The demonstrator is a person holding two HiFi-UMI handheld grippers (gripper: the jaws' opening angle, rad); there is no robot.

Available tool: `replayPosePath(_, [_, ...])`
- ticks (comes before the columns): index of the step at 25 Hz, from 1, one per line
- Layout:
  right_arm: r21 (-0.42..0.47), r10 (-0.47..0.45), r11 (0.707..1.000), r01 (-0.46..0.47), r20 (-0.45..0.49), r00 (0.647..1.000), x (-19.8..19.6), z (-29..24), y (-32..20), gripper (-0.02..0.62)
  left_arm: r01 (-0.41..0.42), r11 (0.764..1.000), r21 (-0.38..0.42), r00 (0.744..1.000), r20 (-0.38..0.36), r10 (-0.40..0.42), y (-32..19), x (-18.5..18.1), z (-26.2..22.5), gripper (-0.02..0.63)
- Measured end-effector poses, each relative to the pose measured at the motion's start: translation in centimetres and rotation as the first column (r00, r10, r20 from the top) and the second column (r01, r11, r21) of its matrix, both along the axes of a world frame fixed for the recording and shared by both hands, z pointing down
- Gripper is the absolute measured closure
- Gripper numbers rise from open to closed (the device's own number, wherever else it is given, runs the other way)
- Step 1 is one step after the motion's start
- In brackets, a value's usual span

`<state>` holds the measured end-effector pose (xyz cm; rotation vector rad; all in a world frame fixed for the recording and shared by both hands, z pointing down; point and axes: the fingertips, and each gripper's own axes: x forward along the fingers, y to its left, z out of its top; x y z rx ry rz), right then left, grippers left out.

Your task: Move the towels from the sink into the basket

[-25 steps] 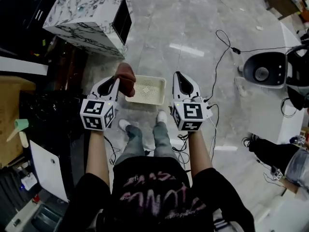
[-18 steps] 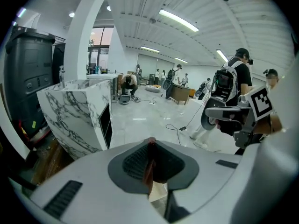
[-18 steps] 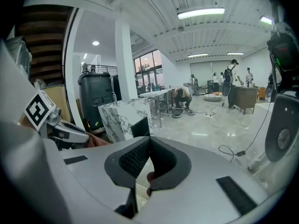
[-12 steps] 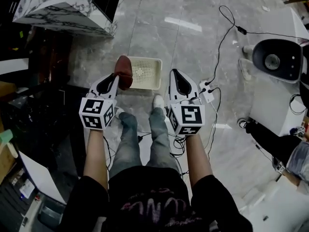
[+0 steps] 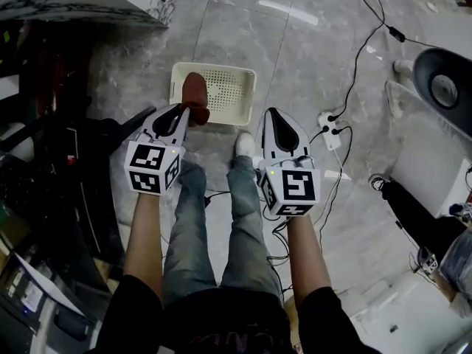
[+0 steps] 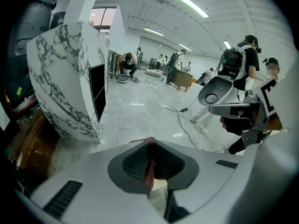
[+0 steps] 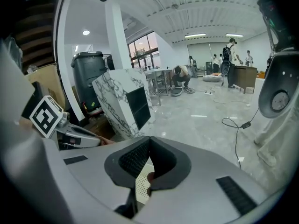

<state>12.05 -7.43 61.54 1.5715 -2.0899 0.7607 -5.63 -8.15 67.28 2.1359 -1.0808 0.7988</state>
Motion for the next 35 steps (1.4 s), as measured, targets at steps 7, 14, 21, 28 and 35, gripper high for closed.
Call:
replayPosePath(7, [-0.060, -0.025, 0.998, 0.024, -0.014, 1.000, 0.3, 10.6, 1.2, 0.580, -0.089, 0.996, -0.026, 0.993, 0.074, 0.090, 0.9, 0.5, 10.7, 0.559])
replayPosePath(14, [-0.100, -0.057, 0.993, 0.055, -0.023, 0.998, 0.8, 16.6, 1.7, 0.580, -0.088, 0.994, -0.058, 0.991, 0.096, 0.093, 1.4, 0.6, 17.5, 0.557])
replayPosePath(21, [-0.102, -0.048, 0.994, 0.045, -0.025, 0.999, 1.9, 17.4, 2.1, 0.580, -0.126, 0.986, -0.110, 0.987, 0.088, 0.136, 2.1, 1.6, 19.3, 0.380])
replayPosePath(28, [-0.082, -0.037, 0.996, 0.035, -0.022, 0.999, 1.8, 15.2, 1.7, 0.580, -0.135, 0.987, -0.088, 0.987, 0.074, 0.142, 2.3, 2.2, 17.2, 0.368])
replayPosePath(35, [-0.053, -0.046, 0.998, 0.044, -0.021, 0.999, 0.7, 11.7, 1.2, 0.580, -0.118, 0.992, -0.054, 0.991, 0.054, 0.120, 2.1, 2.3, 13.3, 0.421])
